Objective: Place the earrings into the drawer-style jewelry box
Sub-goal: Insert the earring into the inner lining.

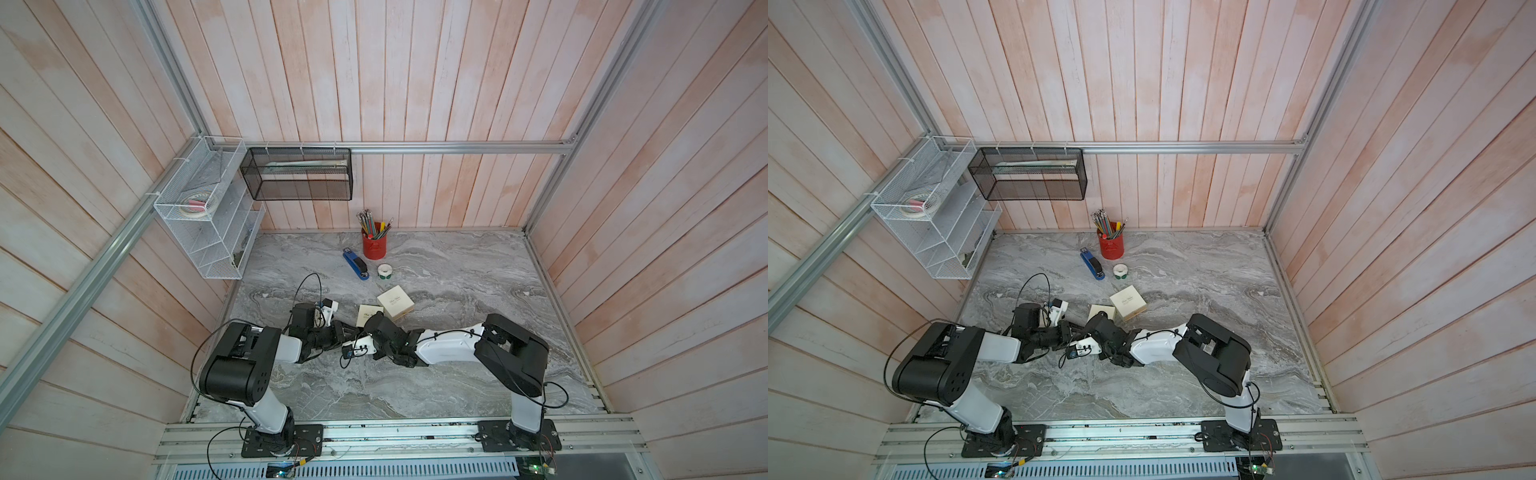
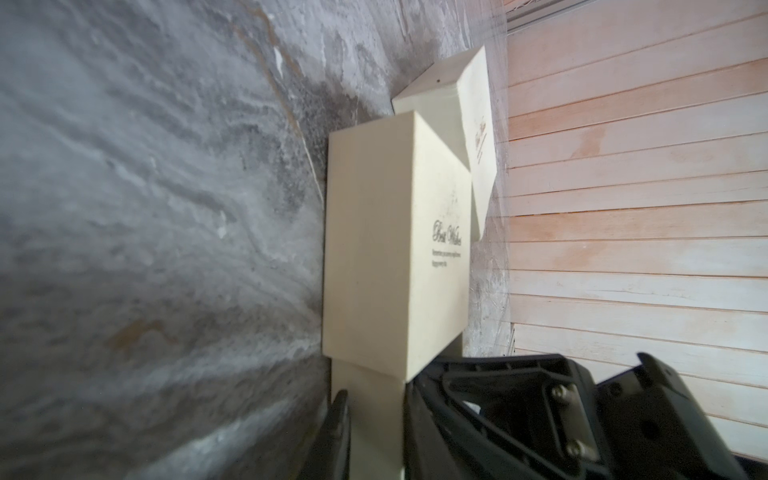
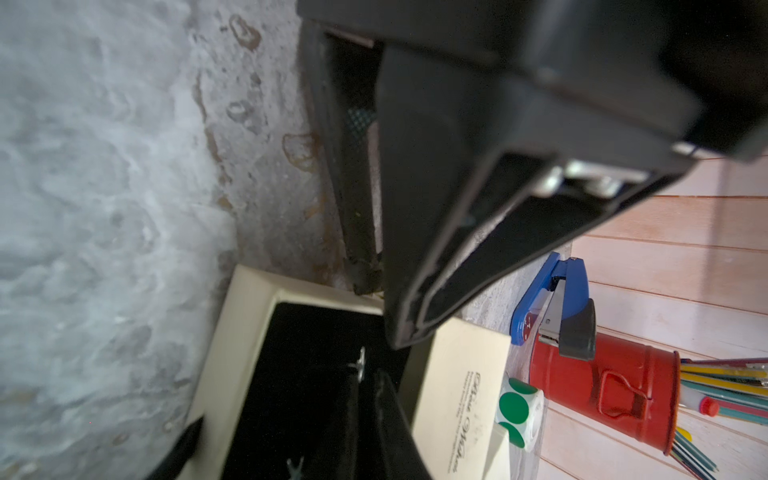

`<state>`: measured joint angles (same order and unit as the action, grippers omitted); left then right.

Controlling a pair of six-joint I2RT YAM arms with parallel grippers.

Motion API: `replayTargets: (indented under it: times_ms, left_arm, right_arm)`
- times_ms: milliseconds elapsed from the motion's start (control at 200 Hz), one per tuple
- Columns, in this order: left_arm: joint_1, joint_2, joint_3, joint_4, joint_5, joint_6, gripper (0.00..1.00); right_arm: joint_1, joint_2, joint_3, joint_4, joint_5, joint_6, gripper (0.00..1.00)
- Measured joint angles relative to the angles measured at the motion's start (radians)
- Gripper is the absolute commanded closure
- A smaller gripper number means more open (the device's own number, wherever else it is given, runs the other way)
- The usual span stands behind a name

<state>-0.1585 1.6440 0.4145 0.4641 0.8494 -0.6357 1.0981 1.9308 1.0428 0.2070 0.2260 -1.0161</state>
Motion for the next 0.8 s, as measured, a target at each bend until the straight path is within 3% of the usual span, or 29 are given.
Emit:
replayTargets:
  times_ms: [505,640,800]
  left_arm:
    - [-0.001,-0.002,0.000,0.000,0.000,-0.004,0.76]
    - [-0.002,-0.040,0.000,-0.018,-0.012,-0.013,0.76]
    - [-0.003,-0.188,-0.001,-0.074,-0.052,-0.009,0.75]
  right_arm:
    - [-0.014,-0.080,-0.046,-0.002,-0.041,0.051,0.84]
    - [-0.039,-0.116,-0.049,-0.003,-0.077,0.175,0.87]
    - [-0.076,-0.174,-0.027,-0.024,-0.138,0.451,1.00]
